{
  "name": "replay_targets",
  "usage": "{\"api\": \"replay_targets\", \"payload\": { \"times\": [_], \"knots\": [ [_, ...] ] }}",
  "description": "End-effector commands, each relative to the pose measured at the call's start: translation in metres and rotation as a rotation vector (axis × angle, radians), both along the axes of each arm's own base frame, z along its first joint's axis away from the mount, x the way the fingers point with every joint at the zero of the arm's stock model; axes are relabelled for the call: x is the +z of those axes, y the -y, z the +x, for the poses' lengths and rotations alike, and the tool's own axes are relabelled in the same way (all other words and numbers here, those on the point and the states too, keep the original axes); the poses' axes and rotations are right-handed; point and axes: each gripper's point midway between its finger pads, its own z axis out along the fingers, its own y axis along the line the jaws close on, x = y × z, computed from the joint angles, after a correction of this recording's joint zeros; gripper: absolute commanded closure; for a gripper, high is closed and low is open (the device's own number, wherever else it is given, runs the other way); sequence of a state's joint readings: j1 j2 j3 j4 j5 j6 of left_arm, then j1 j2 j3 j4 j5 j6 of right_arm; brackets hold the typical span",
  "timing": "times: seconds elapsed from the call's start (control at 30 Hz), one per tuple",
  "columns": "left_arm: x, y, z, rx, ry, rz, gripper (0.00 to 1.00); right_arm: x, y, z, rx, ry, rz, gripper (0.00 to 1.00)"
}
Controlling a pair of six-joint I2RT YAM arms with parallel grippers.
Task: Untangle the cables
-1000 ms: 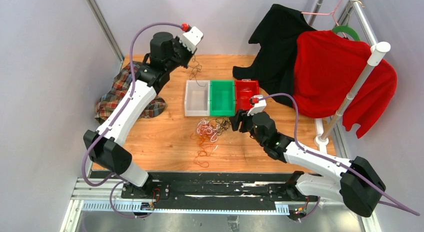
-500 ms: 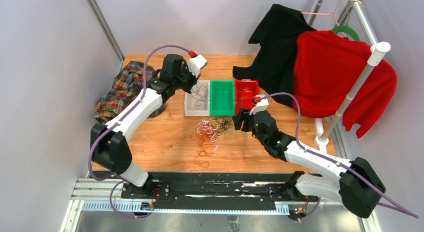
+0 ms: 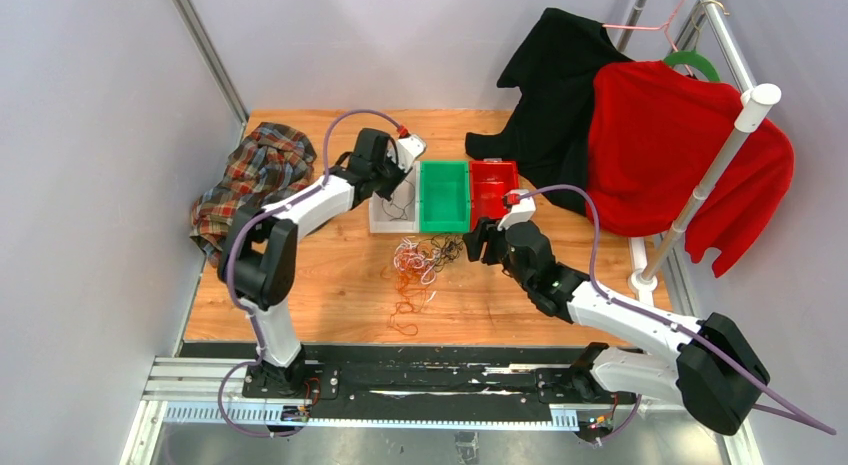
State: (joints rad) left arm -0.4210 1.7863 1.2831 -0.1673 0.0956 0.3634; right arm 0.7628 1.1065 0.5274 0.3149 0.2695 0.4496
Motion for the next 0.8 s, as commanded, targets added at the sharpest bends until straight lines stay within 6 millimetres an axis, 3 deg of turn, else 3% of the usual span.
{"api": "replay_targets", "payload": {
  "times": [0.0, 0.07, 0.2, 0.23, 0.43, 0.47, 0.6, 0.77],
  "knots": [
    [-0.011, 0.003, 0.026, 0.004, 0.065, 0.050, 1.00, 0.009, -0.001, 0.006, -0.009, 0.001, 0.016, 0.39],
    [-0.019, 0.003, 0.034, 0.011, 0.080, 0.068, 0.97, 0.006, -0.001, 0.006, -0.010, -0.008, 0.010, 0.38],
    [-0.009, 0.003, 0.038, 0.005, 0.064, 0.085, 0.60, 0.001, -0.003, 0.006, -0.004, -0.029, -0.007, 0.36],
    [-0.004, 0.006, 0.032, -0.017, 0.045, 0.078, 0.48, -0.001, -0.003, 0.006, -0.005, -0.036, -0.011, 0.36],
    [0.039, 0.015, -0.016, -0.140, -0.057, -0.019, 0.04, -0.014, -0.012, 0.007, 0.016, -0.075, -0.003, 0.36],
    [0.044, 0.016, -0.025, -0.147, -0.077, -0.035, 0.01, -0.018, -0.014, 0.008, 0.016, -0.084, -0.006, 0.36],
    [0.060, 0.018, -0.061, -0.200, -0.151, -0.091, 0.02, -0.031, -0.024, 0.016, 0.027, -0.111, -0.021, 0.37],
    [0.069, 0.020, -0.091, -0.223, -0.203, -0.156, 0.02, -0.049, -0.039, 0.034, 0.042, -0.145, -0.039, 0.40]
  ]
}}
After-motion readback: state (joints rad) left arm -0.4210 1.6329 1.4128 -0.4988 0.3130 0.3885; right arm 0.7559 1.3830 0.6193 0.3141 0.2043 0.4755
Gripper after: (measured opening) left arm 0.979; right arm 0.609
